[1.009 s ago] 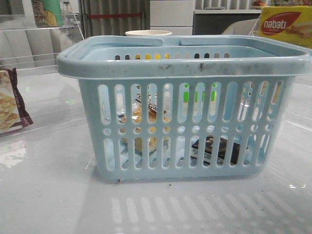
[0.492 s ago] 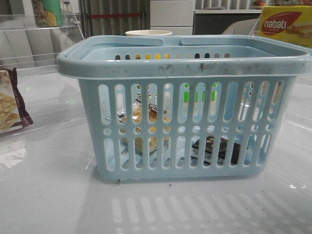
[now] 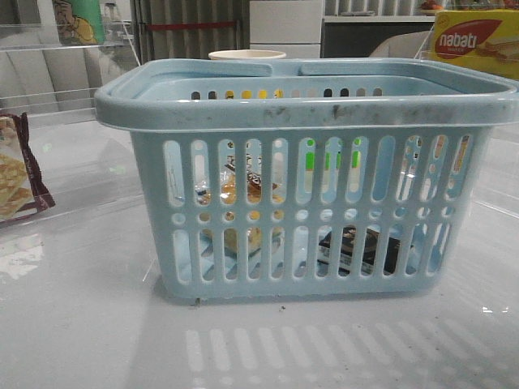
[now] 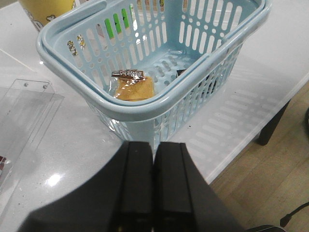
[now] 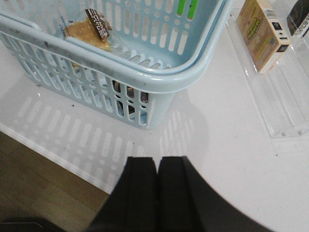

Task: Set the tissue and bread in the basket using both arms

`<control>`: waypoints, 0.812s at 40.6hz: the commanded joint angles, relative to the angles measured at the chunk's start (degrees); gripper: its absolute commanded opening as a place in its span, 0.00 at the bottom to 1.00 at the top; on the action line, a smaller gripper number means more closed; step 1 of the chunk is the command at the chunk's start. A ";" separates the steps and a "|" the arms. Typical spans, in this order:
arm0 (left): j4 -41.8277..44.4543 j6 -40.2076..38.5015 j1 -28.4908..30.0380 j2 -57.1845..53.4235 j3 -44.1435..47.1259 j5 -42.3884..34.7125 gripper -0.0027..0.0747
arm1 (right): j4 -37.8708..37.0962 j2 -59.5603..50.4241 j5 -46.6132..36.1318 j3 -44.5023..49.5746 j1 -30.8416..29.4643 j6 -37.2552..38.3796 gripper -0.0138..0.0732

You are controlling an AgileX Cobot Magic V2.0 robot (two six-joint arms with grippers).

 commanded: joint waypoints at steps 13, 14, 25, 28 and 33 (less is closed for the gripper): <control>-0.37 -0.05 -0.34 0.15 -1.64 -4.37 0.15 | -0.86 0.14 -4.07 -1.43 -0.07 -0.65 0.22; -0.37 -0.05 -0.34 0.15 -1.64 -4.37 0.15 | -0.86 0.14 -4.07 -1.43 -0.07 -0.65 0.22; 0.53 0.07 9.48 -6.28 2.09 -9.09 0.15 | -0.86 0.14 -4.07 -1.43 -0.07 -0.65 0.22; 0.53 0.07 15.10 -10.04 6.17 -14.45 0.15 | -0.86 0.14 -4.07 -1.43 -0.07 -0.65 0.22; 0.53 0.07 22.66 -17.63 14.68 -23.02 0.15 | -0.86 0.14 -4.07 -1.43 -0.07 -0.65 0.22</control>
